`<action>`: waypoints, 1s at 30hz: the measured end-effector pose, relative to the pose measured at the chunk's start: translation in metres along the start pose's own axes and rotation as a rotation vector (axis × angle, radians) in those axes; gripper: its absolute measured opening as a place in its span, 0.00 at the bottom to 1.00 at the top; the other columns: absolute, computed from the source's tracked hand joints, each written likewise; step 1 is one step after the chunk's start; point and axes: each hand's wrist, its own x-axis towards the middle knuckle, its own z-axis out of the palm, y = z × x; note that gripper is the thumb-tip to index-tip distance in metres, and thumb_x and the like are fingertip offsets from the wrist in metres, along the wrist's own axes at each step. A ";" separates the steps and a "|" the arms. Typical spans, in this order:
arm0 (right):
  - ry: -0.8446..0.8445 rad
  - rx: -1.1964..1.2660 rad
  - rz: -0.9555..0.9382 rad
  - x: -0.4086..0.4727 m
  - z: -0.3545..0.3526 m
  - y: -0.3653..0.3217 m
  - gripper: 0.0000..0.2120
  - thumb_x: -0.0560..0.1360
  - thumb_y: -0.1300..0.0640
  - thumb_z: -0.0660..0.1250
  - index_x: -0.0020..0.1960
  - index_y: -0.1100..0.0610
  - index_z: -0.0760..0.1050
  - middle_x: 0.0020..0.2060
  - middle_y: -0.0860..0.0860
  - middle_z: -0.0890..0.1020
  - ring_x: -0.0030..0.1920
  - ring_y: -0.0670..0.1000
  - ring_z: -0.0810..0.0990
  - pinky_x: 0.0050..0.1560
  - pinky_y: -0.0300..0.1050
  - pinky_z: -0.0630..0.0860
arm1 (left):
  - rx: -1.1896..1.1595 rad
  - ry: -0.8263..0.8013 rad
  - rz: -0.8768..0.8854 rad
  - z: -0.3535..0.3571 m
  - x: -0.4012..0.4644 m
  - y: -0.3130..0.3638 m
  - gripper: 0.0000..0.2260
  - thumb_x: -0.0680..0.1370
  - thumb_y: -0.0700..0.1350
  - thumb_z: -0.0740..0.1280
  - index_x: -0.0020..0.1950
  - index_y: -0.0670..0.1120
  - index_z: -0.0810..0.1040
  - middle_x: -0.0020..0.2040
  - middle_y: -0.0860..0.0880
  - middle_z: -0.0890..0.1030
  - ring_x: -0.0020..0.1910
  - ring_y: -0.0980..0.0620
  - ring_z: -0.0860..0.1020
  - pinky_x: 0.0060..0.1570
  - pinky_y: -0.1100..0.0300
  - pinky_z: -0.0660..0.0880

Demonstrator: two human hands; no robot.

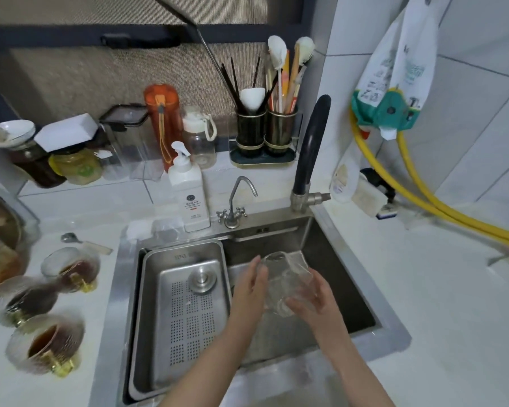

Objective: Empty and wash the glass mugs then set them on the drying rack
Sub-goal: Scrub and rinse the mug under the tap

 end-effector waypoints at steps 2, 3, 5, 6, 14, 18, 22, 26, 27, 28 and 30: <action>-0.002 -0.043 -0.015 0.000 -0.003 -0.001 0.36 0.60 0.49 0.81 0.64 0.54 0.71 0.54 0.52 0.81 0.55 0.53 0.81 0.53 0.43 0.79 | 0.012 0.025 0.036 0.002 -0.002 0.001 0.16 0.81 0.46 0.58 0.70 0.48 0.69 0.64 0.56 0.71 0.63 0.62 0.68 0.61 0.69 0.63; -0.001 -0.055 -0.018 0.000 -0.005 -0.001 0.38 0.59 0.46 0.81 0.64 0.54 0.71 0.54 0.52 0.81 0.55 0.54 0.81 0.53 0.44 0.78 | -0.001 0.036 0.045 0.002 -0.004 0.003 0.15 0.81 0.44 0.59 0.68 0.49 0.71 0.62 0.57 0.73 0.61 0.63 0.71 0.60 0.70 0.65; -0.008 -0.048 -0.015 -0.004 -0.008 -0.005 0.39 0.57 0.42 0.80 0.64 0.52 0.72 0.54 0.49 0.82 0.55 0.50 0.81 0.56 0.44 0.77 | 0.008 0.079 0.083 0.005 -0.009 0.007 0.12 0.81 0.41 0.59 0.63 0.50 0.75 0.55 0.59 0.78 0.53 0.70 0.75 0.53 0.76 0.68; -0.016 -0.051 -0.014 -0.004 -0.010 -0.006 0.39 0.56 0.40 0.80 0.63 0.51 0.72 0.54 0.48 0.81 0.55 0.48 0.81 0.57 0.44 0.76 | 0.022 0.098 0.097 0.008 -0.011 0.009 0.12 0.81 0.40 0.59 0.60 0.50 0.77 0.52 0.61 0.79 0.51 0.71 0.76 0.50 0.79 0.68; -0.021 -0.087 -0.017 -0.005 -0.041 -0.022 0.18 0.69 0.56 0.75 0.56 0.53 0.72 0.49 0.48 0.80 0.46 0.43 0.79 0.46 0.33 0.75 | -0.045 -0.005 -0.092 0.036 -0.033 0.015 0.22 0.75 0.51 0.68 0.68 0.54 0.70 0.61 0.50 0.76 0.58 0.53 0.76 0.53 0.66 0.74; -0.053 -0.089 -0.049 -0.009 -0.053 -0.031 0.15 0.73 0.65 0.70 0.46 0.46 0.72 0.43 0.43 0.79 0.38 0.34 0.79 0.37 0.24 0.73 | -0.212 0.002 -0.151 0.044 -0.036 0.014 0.20 0.75 0.53 0.69 0.66 0.51 0.74 0.49 0.47 0.83 0.45 0.48 0.81 0.51 0.54 0.75; -0.057 -0.063 -0.095 -0.013 -0.055 -0.035 0.14 0.74 0.62 0.69 0.55 0.49 0.74 0.52 0.44 0.81 0.51 0.38 0.80 0.49 0.29 0.74 | -0.309 0.045 -0.157 0.056 -0.039 0.014 0.08 0.78 0.50 0.64 0.56 0.53 0.78 0.40 0.57 0.84 0.38 0.56 0.80 0.42 0.63 0.75; -0.083 -0.060 -0.123 -0.016 -0.058 -0.041 0.26 0.75 0.56 0.69 0.70 0.51 0.66 0.61 0.42 0.73 0.63 0.43 0.72 0.65 0.40 0.68 | -0.336 0.108 -0.177 0.067 -0.044 0.018 0.17 0.78 0.53 0.64 0.66 0.53 0.73 0.54 0.49 0.81 0.42 0.58 0.81 0.35 0.68 0.74; -0.076 -0.055 -0.129 -0.017 -0.059 -0.044 0.27 0.75 0.57 0.69 0.71 0.53 0.65 0.62 0.43 0.72 0.64 0.43 0.71 0.66 0.40 0.66 | -0.341 0.125 -0.164 0.069 -0.045 0.020 0.20 0.77 0.54 0.64 0.68 0.54 0.70 0.59 0.47 0.79 0.48 0.54 0.80 0.39 0.66 0.75; -0.066 -0.050 -0.134 -0.018 -0.060 -0.046 0.28 0.74 0.58 0.69 0.72 0.55 0.65 0.63 0.43 0.71 0.65 0.44 0.70 0.66 0.39 0.66 | -0.342 0.133 -0.144 0.072 -0.045 0.022 0.21 0.77 0.54 0.65 0.70 0.55 0.68 0.63 0.45 0.77 0.54 0.49 0.80 0.44 0.63 0.76; -0.044 -0.015 -0.121 -0.019 -0.062 -0.049 0.28 0.74 0.58 0.69 0.71 0.57 0.64 0.62 0.44 0.71 0.65 0.44 0.69 0.64 0.38 0.65 | -0.320 0.131 -0.112 0.076 -0.045 0.025 0.22 0.78 0.54 0.64 0.71 0.56 0.67 0.69 0.37 0.71 0.67 0.38 0.71 0.56 0.53 0.75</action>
